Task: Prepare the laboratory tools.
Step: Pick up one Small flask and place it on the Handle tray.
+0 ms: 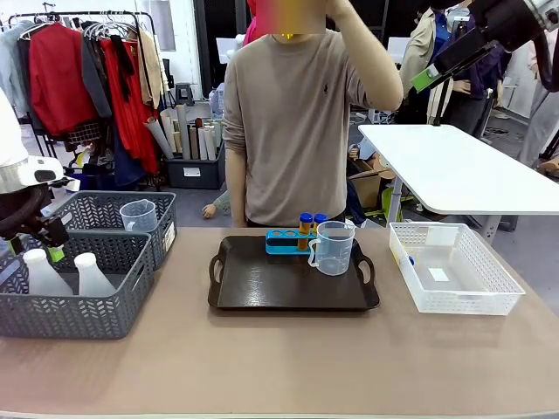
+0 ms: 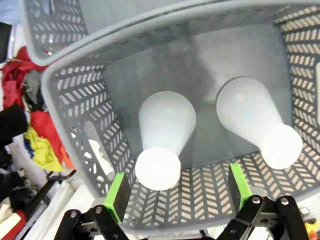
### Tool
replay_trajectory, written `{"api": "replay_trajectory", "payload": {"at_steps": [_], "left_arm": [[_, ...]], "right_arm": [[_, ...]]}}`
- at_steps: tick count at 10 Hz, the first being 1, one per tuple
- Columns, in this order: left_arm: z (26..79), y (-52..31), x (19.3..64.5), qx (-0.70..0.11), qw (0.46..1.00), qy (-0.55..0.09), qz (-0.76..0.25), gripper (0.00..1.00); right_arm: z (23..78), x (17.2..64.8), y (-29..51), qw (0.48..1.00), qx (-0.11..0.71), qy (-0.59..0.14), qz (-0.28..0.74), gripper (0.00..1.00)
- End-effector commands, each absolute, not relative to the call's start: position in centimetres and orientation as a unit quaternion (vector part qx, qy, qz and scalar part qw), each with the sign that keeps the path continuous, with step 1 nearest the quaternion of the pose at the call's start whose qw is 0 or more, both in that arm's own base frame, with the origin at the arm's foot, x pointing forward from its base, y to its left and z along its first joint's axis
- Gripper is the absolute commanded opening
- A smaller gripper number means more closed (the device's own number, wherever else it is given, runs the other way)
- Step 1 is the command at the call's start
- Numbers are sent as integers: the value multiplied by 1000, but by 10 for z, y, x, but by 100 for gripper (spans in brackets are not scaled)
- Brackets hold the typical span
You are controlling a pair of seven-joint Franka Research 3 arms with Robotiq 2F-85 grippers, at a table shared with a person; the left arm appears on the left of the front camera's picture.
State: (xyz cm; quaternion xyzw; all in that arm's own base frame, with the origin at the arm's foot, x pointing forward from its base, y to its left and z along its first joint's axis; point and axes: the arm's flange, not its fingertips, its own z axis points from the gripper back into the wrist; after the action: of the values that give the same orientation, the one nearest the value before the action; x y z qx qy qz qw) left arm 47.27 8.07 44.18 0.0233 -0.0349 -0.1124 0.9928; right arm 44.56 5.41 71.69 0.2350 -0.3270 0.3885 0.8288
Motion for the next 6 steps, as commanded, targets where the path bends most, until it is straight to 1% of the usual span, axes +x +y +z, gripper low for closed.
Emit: {"api": "replay_trajectory", "payload": {"at_steps": [1, 3, 4, 6], "left_arm": [[435, 96, 471, 9, 993, -60, -102, 100], [430, 100, 473, 1, 994, -53, -100, 100], [430, 102, 473, 2, 993, -53, -102, 89], [425, 104, 475, 0, 993, -46, -104, 51]], "right_arm": [[718, 445, 56, 825, 239, -331, 390, 100], [718, 445, 56, 825, 239, -331, 390, 100], [718, 445, 56, 825, 239, -331, 390, 100], [718, 445, 56, 825, 239, -331, 390, 100]]}}
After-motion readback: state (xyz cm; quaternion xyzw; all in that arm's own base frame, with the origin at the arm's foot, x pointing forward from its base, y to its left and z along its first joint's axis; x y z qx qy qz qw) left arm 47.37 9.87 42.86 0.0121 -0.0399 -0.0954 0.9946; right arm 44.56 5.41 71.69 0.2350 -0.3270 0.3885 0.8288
